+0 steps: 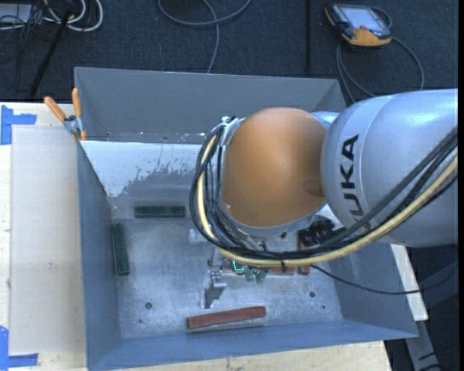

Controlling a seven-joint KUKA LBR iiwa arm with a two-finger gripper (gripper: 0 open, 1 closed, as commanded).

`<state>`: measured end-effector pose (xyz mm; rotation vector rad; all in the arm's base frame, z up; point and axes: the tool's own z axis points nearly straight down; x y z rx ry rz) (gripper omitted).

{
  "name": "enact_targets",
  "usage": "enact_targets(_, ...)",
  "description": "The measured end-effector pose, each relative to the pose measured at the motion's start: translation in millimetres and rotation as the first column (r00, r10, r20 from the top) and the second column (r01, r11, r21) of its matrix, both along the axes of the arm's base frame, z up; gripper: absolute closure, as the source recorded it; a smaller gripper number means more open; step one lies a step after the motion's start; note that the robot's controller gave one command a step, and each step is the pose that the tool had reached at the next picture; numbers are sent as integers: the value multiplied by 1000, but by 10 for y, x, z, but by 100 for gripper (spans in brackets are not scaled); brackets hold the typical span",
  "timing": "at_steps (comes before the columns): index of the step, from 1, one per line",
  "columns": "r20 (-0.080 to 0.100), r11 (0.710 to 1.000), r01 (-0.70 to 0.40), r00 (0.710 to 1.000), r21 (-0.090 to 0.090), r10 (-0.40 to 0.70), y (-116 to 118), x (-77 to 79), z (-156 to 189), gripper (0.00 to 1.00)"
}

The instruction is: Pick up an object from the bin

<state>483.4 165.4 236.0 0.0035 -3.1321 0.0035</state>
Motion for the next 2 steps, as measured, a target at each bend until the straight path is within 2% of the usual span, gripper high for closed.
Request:
enact_targets(1,8,1000,5,1000,2,-5,-11,18,42,0)
enact_targets(2,13,999,-41,999,3,41,-319,-12,-739,0)
